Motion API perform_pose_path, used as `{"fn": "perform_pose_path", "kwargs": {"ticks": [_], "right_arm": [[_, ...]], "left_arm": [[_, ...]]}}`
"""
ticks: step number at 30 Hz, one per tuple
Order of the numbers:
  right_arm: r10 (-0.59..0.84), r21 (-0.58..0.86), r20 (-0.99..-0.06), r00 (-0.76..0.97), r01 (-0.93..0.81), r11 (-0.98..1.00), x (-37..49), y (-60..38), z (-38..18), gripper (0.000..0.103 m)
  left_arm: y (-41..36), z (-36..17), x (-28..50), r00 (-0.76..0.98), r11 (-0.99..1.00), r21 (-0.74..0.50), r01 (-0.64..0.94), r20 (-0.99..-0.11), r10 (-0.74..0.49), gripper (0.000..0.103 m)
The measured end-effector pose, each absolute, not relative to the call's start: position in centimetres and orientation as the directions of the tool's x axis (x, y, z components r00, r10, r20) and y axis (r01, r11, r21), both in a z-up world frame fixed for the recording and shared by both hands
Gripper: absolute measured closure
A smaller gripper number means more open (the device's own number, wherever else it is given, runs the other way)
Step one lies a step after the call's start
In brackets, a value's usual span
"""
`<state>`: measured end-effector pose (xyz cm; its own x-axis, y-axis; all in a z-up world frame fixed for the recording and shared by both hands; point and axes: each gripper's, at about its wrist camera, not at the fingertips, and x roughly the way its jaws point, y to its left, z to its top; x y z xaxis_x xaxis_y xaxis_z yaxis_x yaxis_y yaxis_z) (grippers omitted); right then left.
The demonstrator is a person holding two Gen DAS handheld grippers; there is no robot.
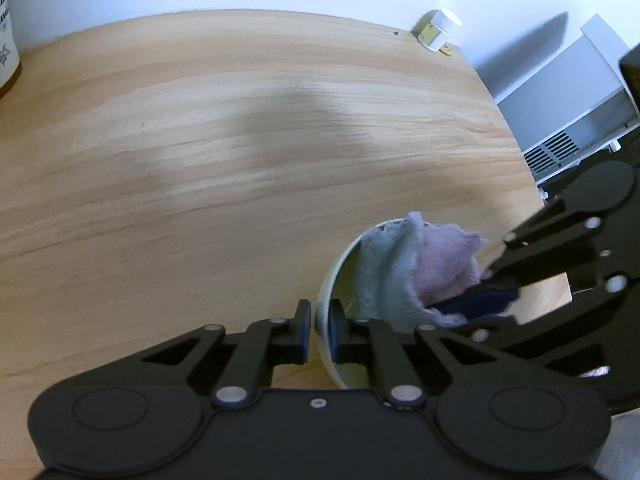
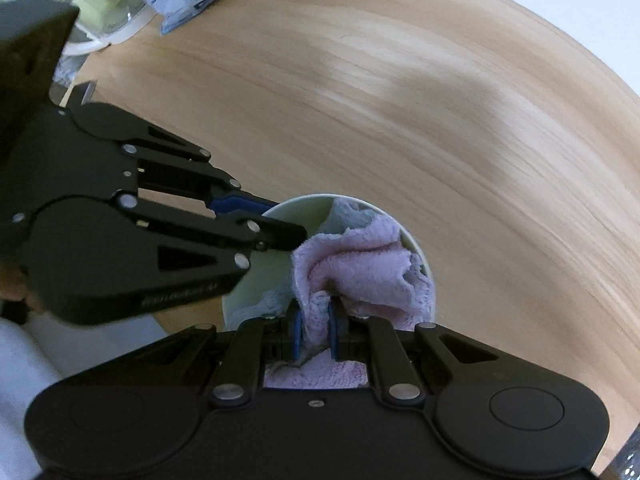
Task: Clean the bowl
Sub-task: 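Rub the cloth around the bowl wall while the left gripper holds the rim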
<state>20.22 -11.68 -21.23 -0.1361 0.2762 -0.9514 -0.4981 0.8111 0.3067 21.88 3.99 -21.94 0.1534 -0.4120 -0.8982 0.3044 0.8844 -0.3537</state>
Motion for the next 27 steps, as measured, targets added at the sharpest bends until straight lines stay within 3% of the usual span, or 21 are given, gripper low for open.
{"fn": "perform_pose_path", "kwargs": {"ticks": [9,21,27], "right_arm": [[0.412,0.427,-0.901,-0.135,-0.431,0.794,21.9,-11.7,-24.2,0.089],[0.34,0.334,-0.936,-0.09,-0.527,0.781,21.0,-8.9,-26.8,0.089],[0.238,0.213,-0.97,-0.04,-0.608,0.765,19.9,-8.9,-25.7,0.089]], "left_arm": [[4.3,-22.3,22.1,0.143,0.892,-0.372,0.257,-0.898,-0.416,0.096],[4.3,-22.8,22.2,0.143,0.896,-0.35,0.274,-0.906,-0.398,0.094],[3.7,-22.6,22.1,0.153,0.893,-0.32,0.315,-0.912,-0.381,0.094]]}}
